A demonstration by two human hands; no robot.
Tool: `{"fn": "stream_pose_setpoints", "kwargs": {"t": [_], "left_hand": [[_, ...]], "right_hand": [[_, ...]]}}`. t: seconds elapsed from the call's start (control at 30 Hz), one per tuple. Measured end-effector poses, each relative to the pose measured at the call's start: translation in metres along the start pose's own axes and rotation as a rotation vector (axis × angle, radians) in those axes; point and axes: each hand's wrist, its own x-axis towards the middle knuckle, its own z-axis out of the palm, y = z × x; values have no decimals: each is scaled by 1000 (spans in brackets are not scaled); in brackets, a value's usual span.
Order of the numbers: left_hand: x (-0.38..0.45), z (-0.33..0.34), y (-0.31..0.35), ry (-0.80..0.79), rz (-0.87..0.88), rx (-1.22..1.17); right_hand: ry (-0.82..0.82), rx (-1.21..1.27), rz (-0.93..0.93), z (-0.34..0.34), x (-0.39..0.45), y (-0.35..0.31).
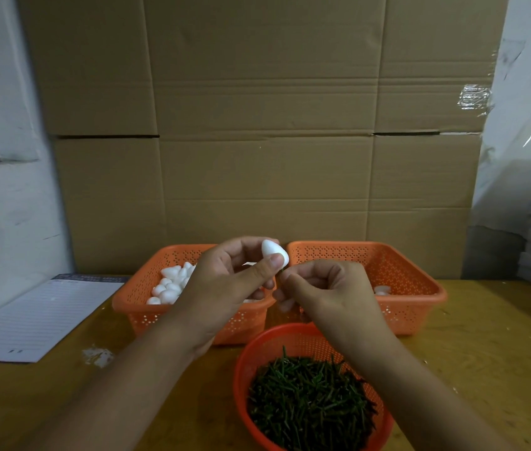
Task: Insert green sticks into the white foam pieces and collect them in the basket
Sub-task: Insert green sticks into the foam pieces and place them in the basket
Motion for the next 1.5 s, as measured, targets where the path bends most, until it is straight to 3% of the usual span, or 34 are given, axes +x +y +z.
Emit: {"fn": "stream_pose_setpoints", "kwargs": {"t": [0.13, 0.2, 0.53, 0.77, 1.23, 1.33, 1.4, 1.5], "left_hand": [[-1, 3, -2, 18, -2, -12], [-1, 4, -2, 19, 2, -13], [1, 0, -1, 22, 15, 7], [1, -5, 0, -39, -12, 24], [3, -6, -4, -4, -14, 50], [8, -17, -7, 90, 42, 279], [11, -31, -10, 180, 121, 645], [11, -50, -16, 194, 144, 1128]], "right_hand": [[149, -380, -240, 4, -3, 7], [187, -418, -284, 6, -4, 10], [-142, 126, 35, 2, 1, 1], [-276, 289, 152, 0, 2, 2], [-147, 248, 166, -2, 4, 6], [2, 196, 184, -12, 9, 13], [156, -33, 161, -22, 14, 25], [306, -401, 107, -34, 19, 42]]}}
